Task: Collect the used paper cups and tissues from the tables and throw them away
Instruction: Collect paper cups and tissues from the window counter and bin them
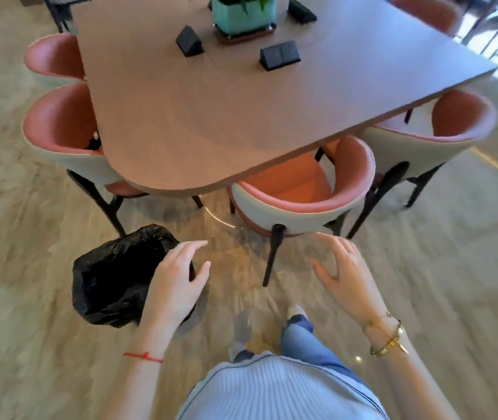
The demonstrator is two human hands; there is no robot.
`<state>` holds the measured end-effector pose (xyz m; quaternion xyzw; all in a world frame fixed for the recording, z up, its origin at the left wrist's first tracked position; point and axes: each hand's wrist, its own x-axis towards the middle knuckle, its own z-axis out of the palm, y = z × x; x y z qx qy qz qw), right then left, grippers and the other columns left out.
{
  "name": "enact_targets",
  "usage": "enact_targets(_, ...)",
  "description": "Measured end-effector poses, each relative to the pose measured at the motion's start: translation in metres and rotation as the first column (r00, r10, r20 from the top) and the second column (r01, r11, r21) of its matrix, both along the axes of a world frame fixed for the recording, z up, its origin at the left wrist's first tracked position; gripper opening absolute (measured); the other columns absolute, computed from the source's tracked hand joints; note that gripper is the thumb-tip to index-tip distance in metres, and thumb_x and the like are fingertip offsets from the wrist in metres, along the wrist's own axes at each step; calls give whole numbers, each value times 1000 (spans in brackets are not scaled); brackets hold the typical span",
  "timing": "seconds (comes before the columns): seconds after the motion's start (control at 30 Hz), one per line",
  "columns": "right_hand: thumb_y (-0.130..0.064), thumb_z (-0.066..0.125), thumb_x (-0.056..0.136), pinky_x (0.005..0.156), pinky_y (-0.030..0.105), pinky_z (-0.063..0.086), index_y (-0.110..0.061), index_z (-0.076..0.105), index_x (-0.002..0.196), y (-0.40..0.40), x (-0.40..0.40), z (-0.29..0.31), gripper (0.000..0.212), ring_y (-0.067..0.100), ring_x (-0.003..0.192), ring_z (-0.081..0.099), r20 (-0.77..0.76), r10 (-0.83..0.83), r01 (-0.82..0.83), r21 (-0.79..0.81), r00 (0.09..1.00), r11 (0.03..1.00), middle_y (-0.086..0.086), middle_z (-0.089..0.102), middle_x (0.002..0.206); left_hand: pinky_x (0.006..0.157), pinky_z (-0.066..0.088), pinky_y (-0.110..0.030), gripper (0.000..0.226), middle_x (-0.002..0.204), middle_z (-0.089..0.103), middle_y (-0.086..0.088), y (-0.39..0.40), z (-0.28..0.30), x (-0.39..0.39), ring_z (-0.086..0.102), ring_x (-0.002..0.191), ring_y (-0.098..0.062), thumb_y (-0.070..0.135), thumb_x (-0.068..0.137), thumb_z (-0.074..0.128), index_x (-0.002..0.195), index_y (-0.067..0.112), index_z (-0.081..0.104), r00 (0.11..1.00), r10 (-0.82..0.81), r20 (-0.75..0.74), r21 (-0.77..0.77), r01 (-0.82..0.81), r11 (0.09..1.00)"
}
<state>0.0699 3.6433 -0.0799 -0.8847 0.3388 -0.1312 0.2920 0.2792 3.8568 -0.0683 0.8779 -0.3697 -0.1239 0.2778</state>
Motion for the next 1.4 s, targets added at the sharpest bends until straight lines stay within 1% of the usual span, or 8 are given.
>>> enact_targets(0.27, -27, 65, 87, 104, 26, 36, -17, 51, 131, -61, -136, 2, 47, 15, 123, 46, 3, -363, 363, 14, 932, 932, -1, 56, 126, 99, 38, -18, 38, 125, 56, 14, -164, 3, -78, 46, 113, 5, 26, 91, 62, 128, 25, 55, 927, -371, 50, -54, 373, 926)
enact_targets(0.47, -21, 70, 84, 104, 27, 35, -11, 55, 127, -127, -249, 10, 47, 21, 119, 51, 11, -570, 570, -24, 822, 821, 5, 59, 122, 100, 40, -21, 35, 120, 61, 9, -294, 8, -173, 54, 112, -5, 19, 89, 65, 123, 22, 60, 812, -583, 38, -113, 583, 805)
enact_targets(0.57, -18, 70, 83, 104, 33, 38, -9, 56, 126, -159, -300, 15, 46, 23, 118, 52, 20, -644, 644, -28, 765, 764, 7, 60, 120, 98, 36, -16, 37, 118, 63, 4, -350, 9, -219, 57, 111, -10, 15, 86, 68, 122, 17, 62, 764, -645, 33, -108, 644, 757)
enact_targets(0.8, -16, 70, 84, 105, 26, 33, -6, 55, 126, -233, -379, 15, 47, 23, 120, 51, 4, -774, 774, -22, 633, 633, 9, 60, 122, 100, 40, -23, 38, 120, 63, 5, -475, 9, -293, 57, 113, -11, 16, 87, 67, 123, 17, 61, 633, -773, 40, -103, 772, 627)
enact_targets(0.93, -15, 71, 83, 106, 32, 38, -5, 56, 125, -291, -408, 2, 46, 24, 119, 52, 7, -813, 813, -2, 583, 583, 10, 61, 120, 101, 39, -23, 37, 120, 63, 4, -553, 0, -324, 57, 114, -12, 16, 86, 68, 122, 18, 62, 597, -801, 43, -100, 800, 591)
enact_targets(1.07, -17, 71, 83, 105, 27, 35, -9, 56, 126, -372, -439, -13, 46, 20, 119, 51, 22, -841, 841, -1, 541, 541, 6, 60, 121, 98, 34, -13, 36, 119, 62, 9, -645, -10, -359, 55, 113, -6, 17, 87, 67, 123, 21, 61, 558, -829, 25, -109, 826, 553)
enact_targets(1.2, -19, 69, 84, 106, 28, 35, -9, 55, 126, -471, -470, -9, 46, 19, 120, 50, 31, -866, 867, -7, 498, 498, 5, 60, 122, 99, 42, -25, 36, 118, 62, 8, -752, -2, -394, 57, 112, -8, 17, 87, 67, 123, 19, 60, 510, -860, 34, -153, 853, 500)
enact_targets(1.4, -19, 69, 84, 102, 21, 33, -10, 56, 126, -609, -514, 8, 45, 17, 119, 49, 73, -893, 896, -33, 444, 443, 2, 60, 122, 99, 43, -29, 37, 117, 64, 2, -909, 18, -442, 59, 111, -15, 11, 85, 68, 122, 14, 62, 452, -887, 97, -178, 884, 431)
